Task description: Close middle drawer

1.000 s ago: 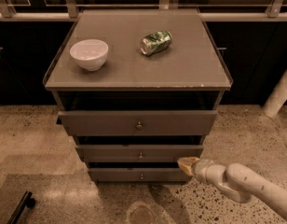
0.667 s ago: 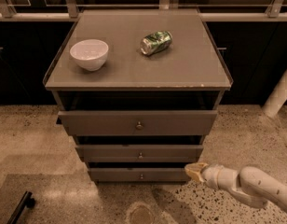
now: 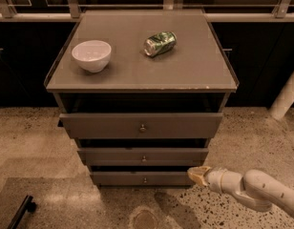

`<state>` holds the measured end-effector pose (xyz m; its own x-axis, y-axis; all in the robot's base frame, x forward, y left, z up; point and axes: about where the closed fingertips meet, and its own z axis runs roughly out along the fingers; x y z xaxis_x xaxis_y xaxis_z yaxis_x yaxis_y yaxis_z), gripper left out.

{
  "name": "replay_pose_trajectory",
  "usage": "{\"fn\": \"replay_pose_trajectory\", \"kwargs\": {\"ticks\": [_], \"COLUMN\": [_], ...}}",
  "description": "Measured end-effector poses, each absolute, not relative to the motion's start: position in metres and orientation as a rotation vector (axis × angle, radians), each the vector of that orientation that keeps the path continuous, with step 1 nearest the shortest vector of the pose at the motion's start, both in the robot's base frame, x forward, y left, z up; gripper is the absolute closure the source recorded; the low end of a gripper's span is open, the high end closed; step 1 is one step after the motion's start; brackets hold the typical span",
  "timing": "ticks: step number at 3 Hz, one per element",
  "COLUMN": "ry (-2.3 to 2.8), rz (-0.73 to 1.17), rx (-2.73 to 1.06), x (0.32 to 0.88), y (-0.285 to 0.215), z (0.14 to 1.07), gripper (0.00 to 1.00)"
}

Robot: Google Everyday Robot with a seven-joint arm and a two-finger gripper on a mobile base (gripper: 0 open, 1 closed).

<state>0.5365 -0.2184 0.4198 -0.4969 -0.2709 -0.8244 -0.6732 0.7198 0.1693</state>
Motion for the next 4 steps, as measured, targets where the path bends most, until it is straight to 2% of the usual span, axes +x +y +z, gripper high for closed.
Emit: {"fn": "replay_pose_trajectory", "kwargs": {"ticks": [2, 3, 4], "ry": [2.087, 2.087, 2.087], "rz": [0.612, 0.612, 0.612], "rx": [-0.715, -0.715, -0.715], "x": [0.5365, 0.5365, 0.5365], "y": [-0.2183, -0.2183, -0.2182], "z": [0.4198, 0.4198, 0.4198], "gripper": [0.13, 0.00, 0.00]}}
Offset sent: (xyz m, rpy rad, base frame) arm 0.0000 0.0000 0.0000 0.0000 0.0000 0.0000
